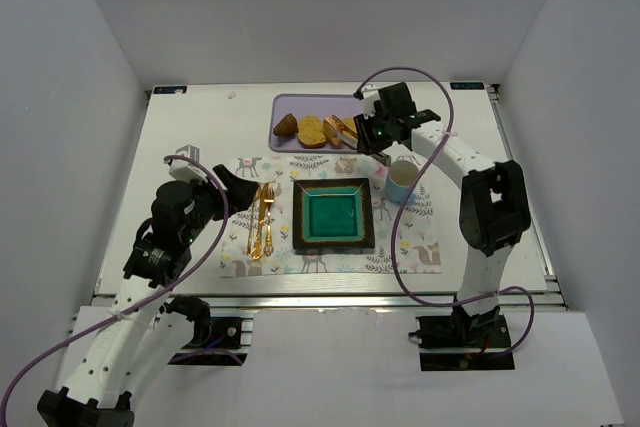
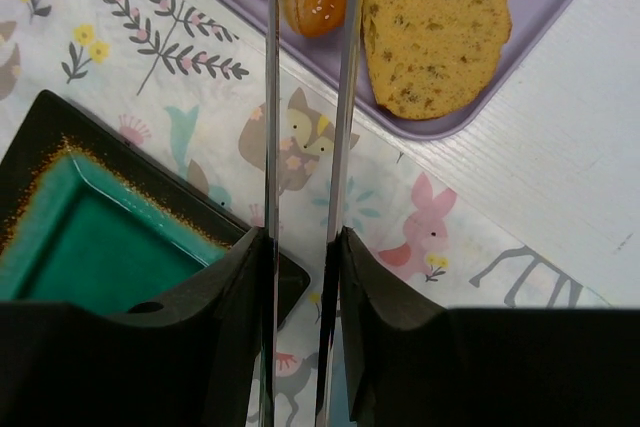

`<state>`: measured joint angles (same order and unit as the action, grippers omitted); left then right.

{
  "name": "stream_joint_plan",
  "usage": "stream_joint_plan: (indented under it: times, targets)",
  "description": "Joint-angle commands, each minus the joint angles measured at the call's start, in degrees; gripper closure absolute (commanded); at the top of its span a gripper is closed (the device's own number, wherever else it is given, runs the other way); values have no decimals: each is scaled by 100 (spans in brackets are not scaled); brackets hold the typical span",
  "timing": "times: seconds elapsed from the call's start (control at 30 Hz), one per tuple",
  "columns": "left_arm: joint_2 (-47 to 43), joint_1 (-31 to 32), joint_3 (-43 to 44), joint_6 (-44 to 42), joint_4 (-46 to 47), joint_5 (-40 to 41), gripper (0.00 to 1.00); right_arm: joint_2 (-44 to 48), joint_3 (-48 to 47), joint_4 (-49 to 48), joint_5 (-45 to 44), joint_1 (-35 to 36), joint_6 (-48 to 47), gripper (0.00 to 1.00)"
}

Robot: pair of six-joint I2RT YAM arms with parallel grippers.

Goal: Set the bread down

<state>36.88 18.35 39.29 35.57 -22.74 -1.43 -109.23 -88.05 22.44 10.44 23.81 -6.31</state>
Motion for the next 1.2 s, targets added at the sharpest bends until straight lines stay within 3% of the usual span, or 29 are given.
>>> stream_joint_plan:
  times: [0.0,0.17,0.37,0.57,0.77,0.97,1.17]
  targets:
    - [-59,-7,176,20,-46,64,9,560,-124,-301,55,18,59,77]
    - [-41,2,176,11,-37,55,9,921,-186,-100,309,18,-151,77]
    - [-58,2,114,29,24,47,9,1456,393,603,1030,166,-869,80]
    - [-67,2,79,38,33,20,9,2326,1885,789,767,746,-1540,80]
    - [-41,-7,70,38,51,-33,9,2705,2485,569,337,1265,-1646,78]
    - [-155,2,79,46,-37,20,9,2609,2389,701,265,1328,-1856,54]
    - [-313,-7,-9,125,-99,64,9,2766,2371,701,459,1328,-1866,48]
